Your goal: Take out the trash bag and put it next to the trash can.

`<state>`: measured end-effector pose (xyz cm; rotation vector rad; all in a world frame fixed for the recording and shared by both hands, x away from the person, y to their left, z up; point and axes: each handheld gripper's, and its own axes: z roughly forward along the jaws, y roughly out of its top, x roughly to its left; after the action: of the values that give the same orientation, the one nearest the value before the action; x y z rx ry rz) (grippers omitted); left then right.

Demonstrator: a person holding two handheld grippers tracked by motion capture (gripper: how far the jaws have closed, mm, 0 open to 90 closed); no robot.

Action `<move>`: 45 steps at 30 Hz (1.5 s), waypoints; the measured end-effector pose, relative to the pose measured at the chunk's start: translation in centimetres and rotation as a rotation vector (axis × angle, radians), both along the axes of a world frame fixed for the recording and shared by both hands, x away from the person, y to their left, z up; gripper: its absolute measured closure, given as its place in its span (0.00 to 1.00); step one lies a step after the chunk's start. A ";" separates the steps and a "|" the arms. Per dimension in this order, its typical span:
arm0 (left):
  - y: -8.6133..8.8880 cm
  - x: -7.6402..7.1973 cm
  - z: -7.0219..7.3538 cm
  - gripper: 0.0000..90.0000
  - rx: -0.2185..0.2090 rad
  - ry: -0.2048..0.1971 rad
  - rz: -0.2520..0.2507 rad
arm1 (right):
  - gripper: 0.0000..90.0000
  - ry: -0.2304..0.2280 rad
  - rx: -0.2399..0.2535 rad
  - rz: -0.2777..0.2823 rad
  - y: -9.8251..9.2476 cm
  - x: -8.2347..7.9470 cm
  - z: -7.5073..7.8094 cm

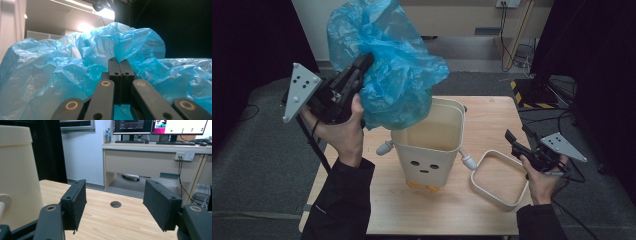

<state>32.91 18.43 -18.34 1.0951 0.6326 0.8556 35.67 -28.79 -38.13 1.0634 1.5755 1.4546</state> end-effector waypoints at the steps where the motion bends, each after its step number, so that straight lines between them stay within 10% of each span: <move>1: 0.3 -0.1 0.1 1.00 -0.001 -0.004 0.006 | 0.38 0.001 -0.002 -0.003 0.0 0.0 -0.1; 22: 5.6 -0.8 -1.6 1.00 -0.014 0.029 0.134 | 0.32 0.027 -0.007 -0.023 -0.4 0.1 -1.6; 45: 8.7 2.6 -10.6 1.00 0.037 0.283 0.222 | 0.25 0.105 -0.034 -0.036 -1.1 0.0 -4.1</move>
<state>35.51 27.13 -28.97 1.2054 0.9918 0.9114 35.63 -29.86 -42.22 1.1590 1.6402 1.3628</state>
